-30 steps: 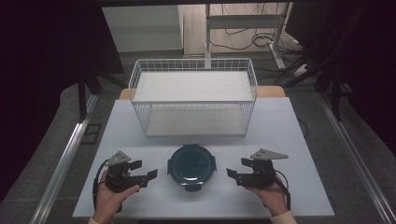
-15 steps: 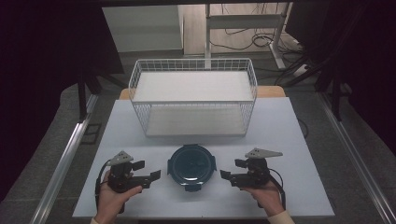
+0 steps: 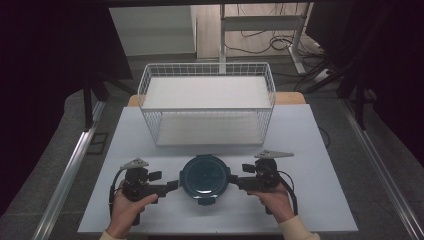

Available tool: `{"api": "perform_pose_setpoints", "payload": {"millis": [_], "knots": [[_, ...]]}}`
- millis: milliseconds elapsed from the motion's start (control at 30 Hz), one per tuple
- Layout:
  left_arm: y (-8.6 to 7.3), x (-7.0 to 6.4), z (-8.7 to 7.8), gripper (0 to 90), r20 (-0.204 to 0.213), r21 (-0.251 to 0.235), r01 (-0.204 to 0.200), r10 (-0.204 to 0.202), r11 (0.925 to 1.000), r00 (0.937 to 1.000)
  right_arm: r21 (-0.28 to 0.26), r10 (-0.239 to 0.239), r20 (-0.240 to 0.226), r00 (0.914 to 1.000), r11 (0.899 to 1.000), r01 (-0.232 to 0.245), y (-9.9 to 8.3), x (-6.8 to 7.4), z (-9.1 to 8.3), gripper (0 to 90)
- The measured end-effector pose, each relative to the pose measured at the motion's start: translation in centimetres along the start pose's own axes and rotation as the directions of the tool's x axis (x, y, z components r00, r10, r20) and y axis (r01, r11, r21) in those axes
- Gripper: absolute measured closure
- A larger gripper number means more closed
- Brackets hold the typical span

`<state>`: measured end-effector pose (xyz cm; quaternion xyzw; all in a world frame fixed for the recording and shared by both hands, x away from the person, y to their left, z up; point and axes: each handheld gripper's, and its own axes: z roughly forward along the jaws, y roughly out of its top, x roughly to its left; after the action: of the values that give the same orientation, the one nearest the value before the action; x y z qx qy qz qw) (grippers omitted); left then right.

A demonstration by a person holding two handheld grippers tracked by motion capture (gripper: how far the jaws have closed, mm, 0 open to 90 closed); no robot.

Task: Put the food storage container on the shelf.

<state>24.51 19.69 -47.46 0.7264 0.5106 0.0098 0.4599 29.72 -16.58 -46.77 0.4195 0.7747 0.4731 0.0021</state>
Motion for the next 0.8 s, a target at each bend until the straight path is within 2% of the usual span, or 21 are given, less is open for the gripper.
{"api": "perform_pose_setpoints", "payload": {"millis": [233, 367, 467, 700, 800], "knots": [[0.8, 0.2, 1.5, 13.5, 0.037, 0.014, 0.047, -0.048, 0.9988, 0.9982, 0.019, 0.035, -0.025, 0.9991, 0.999, -0.035, 0.5, 0.4, 1.7, 15.6], [0.4, 0.6, 2.4, 13.5, 0.051, 0.037, 0.066, -0.068, 0.9971, 0.9964, 0.045, 0.05, -0.025, 0.9984, 0.998, -0.049, 0.1, 0.3, 2.2, 14.5], [0.1, 1.0, 2.7, 13.4, 0.055, 0.047, 0.083, -0.085, 0.9955, 0.9948, 0.056, 0.085, -0.037, 0.9957, 0.995, -0.083, -0.2, -0.1, 2.5, 13.8], [-0.3, 1.7, 3.4, 13.5, 0.09, 0.06, 0.128, -0.133, 0.99, 0.987, 0.09, 0.118, -0.039, 0.9923, 0.989, -0.114, -0.8, -0.2, 3.6, 12.4], [-0.4, 1.9, 3.9, 13.6, 0.129, 0.067, 0.16, -0.168, 0.9848, 0.9774, 0.098, 0.132, -0.048, 0.9901, 0.987, -0.127, -0.9, -0.4, 3.9, 12.1]]}}
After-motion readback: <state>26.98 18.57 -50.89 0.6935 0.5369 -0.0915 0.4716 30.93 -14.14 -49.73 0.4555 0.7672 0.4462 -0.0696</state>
